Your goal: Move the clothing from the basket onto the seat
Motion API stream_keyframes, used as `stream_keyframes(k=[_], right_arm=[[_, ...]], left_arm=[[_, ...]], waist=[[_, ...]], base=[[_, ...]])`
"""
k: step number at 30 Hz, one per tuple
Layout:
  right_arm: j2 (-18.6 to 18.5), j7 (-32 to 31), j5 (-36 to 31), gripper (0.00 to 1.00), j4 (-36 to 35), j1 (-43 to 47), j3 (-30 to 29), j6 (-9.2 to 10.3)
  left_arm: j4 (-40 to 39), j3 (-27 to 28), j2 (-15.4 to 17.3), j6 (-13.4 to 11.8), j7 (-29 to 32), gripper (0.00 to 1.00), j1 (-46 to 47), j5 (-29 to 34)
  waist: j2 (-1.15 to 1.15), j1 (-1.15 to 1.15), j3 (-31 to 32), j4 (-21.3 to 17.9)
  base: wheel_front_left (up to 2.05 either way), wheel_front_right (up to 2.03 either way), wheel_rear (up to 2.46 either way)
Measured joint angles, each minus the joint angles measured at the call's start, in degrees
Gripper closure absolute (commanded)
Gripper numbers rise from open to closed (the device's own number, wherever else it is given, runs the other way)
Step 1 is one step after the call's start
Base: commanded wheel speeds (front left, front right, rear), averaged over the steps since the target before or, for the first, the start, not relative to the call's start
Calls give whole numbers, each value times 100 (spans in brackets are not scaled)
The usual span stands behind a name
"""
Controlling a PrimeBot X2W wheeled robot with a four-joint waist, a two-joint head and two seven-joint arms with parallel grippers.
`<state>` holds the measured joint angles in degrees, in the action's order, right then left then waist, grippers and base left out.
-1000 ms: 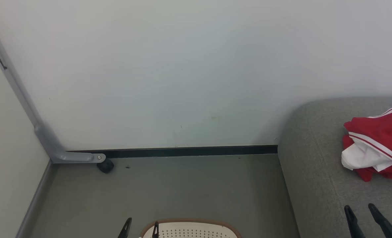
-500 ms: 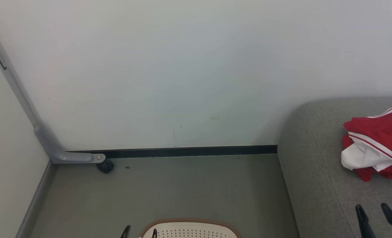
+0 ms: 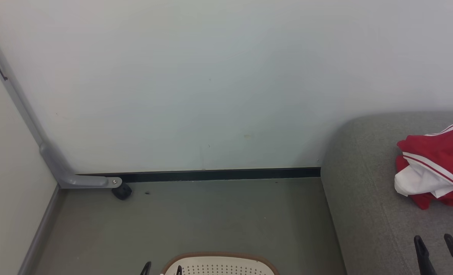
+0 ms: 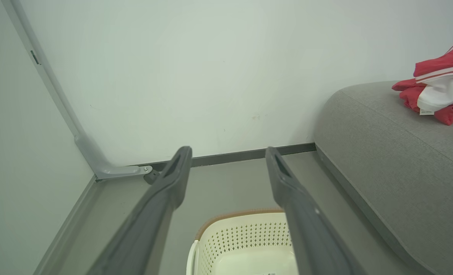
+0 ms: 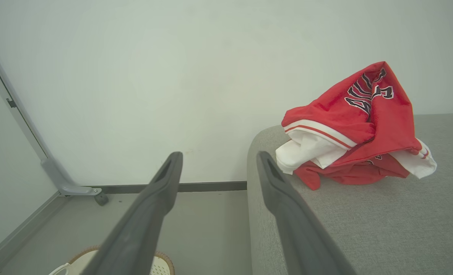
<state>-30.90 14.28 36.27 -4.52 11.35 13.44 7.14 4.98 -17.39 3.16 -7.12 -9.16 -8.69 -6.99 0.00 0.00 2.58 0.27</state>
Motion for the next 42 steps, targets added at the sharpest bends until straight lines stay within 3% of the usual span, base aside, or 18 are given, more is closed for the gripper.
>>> stream_keyframes(k=[18, 19, 28, 42], right_arm=[[94, 0, -101, 0, -83, 92, -131, 0], [96, 0, -101, 100, -83, 109, -131, 0], [519, -66, 30, 100, 212, 150, -14, -21], [861, -415, 916, 100, 480, -23, -350, -212]], left_arm=[[58, -25, 0, 0, -1, 0, 3, -53], [59, -25, 0, 0, -2, 100, 4, -53], [359, 16, 0, 60, 0, 100, -34, -122], [467, 353, -1, 266, 243, 100, 17, -1556]], waist=[[0, 0, -14, 8], [0, 0, -16, 8], [0, 0, -31, 7], [0, 0, -76, 1]], base=[[0, 0, 0], [0, 0, 0], [0, 0, 0], [0, 0, 0]])
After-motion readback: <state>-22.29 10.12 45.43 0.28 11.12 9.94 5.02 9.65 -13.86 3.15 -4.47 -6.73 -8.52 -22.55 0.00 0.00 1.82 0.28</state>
